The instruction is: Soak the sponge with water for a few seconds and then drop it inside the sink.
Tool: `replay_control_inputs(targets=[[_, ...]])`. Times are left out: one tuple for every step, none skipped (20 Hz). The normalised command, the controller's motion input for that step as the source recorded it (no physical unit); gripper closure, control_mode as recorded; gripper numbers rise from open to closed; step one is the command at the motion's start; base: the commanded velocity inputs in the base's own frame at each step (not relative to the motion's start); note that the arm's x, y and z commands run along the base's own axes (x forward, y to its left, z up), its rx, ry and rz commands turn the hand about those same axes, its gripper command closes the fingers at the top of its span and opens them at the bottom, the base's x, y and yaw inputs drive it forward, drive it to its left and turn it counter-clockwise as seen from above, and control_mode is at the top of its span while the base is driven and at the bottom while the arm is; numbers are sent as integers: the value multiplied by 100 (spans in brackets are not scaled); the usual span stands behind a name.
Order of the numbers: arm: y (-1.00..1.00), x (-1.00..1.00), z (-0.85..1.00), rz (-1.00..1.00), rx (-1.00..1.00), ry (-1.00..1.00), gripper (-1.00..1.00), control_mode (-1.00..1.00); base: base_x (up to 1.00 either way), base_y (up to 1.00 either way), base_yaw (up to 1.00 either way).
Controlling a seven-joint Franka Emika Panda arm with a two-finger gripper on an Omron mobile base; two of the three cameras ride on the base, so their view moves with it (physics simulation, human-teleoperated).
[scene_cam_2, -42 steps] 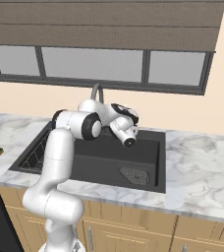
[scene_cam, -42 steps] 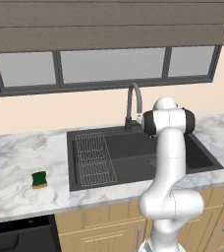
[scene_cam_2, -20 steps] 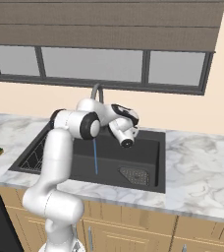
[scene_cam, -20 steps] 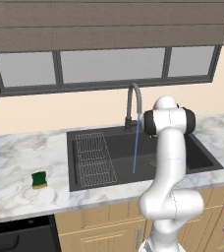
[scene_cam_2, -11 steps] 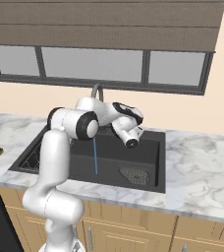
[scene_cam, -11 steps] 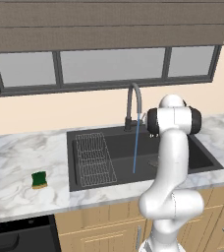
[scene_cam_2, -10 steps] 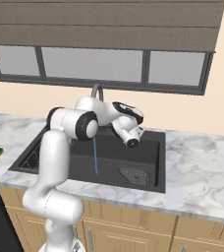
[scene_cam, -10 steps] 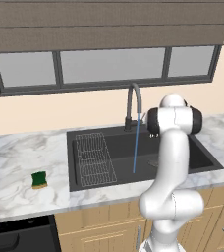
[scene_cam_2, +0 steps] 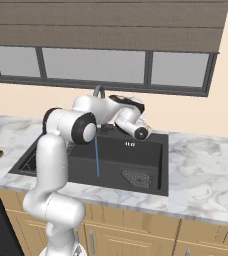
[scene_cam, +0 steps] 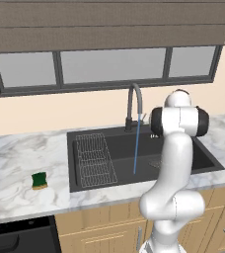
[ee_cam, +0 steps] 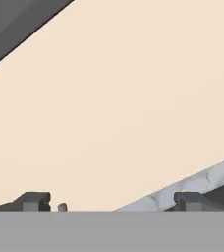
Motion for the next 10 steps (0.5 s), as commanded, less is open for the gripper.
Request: replay_control_inputs(targets=[[-44,-16,20,-5,0,36,-100,-100,0,0,0],[-44,-16,14,-6,0,36,-100,-100,0,0,0],[-44,-21,6,-7,0,35,-100,-100,0,0,0],[-45,-26,0,-7,0,33,-100,-100,0,0,0],[-44,-35,0,-8,0,27,-100,-100,0,0,0],[-46,-44,0,-9,0,25,-100,-100,0,0,0],[-50,-46,0,-8,0,24,-100,-100,0,0,0],[-51,-47,0,-8,0,23,-100,-100,0,0,0],[-51,-51,0,-8,0,21,-100,-100,0,0,0],[-50,-54,0,-7,0,21,-100,-100,0,0,0]])
